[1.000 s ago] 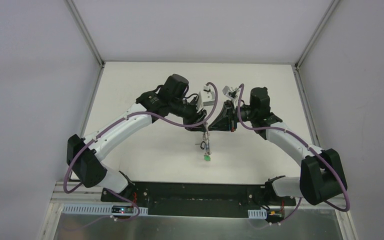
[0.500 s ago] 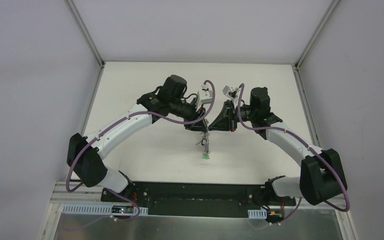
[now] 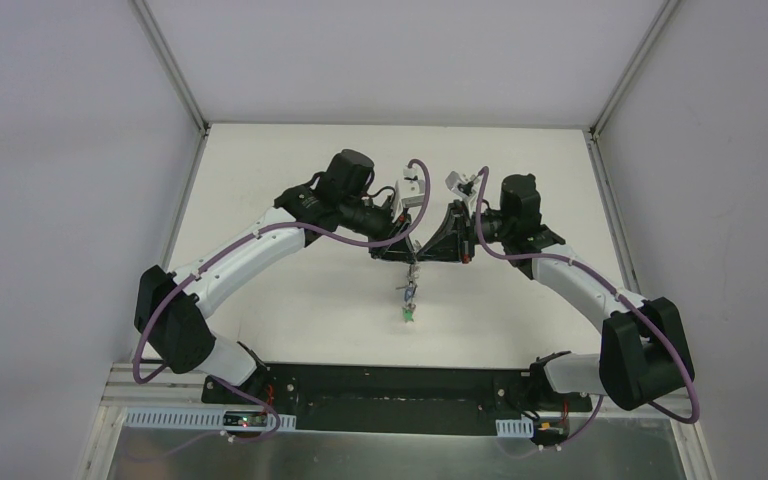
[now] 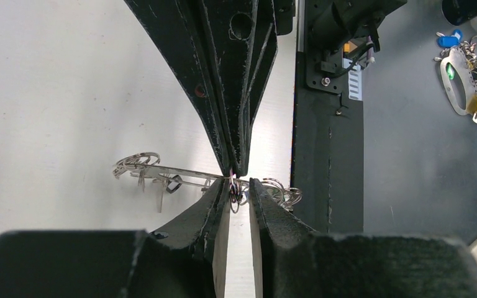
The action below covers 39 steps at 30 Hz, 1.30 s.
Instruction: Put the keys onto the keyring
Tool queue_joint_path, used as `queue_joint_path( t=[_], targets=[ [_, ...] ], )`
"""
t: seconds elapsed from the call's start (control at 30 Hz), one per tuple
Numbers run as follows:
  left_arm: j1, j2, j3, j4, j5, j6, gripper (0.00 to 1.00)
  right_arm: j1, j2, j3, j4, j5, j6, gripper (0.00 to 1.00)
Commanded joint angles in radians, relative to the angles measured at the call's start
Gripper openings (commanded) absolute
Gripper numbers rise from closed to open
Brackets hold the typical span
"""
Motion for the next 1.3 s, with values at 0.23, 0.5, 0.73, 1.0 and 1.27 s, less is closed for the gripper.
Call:
queue_joint_path(
  t=[0.23,0.5,0.73,1.0,1.27],
  targets=[
    [0.005,0.005,0.004,0.007,0.043,0.005,0.00,-0.012,-0.033,0.004,0.067,-0.008,0.012,0.00],
    [0.001,0.015,0.083,-0.135,-0.024,0.093,0.00,-0.011,-0.037,-0.014,0.065,-0.007,-0.030,0.00],
    [-0.038,0.091,0.350,-0.587,-0.217,0.357,0.00,-0.013,-0.058,0.002,-0.031,-0.006,-0.123,0.26],
    [-0.090,0.116,0.423,-0.687,-0.284,0.367,0.00,-0.013,-0.058,-0.008,0.109,-0.007,0.024,0.38],
    [-0.096,0.113,0.424,-0.597,-0.217,0.228,0.00,-0.003,-0.023,-0.144,0.730,0.029,0.488,0.48]
  ],
)
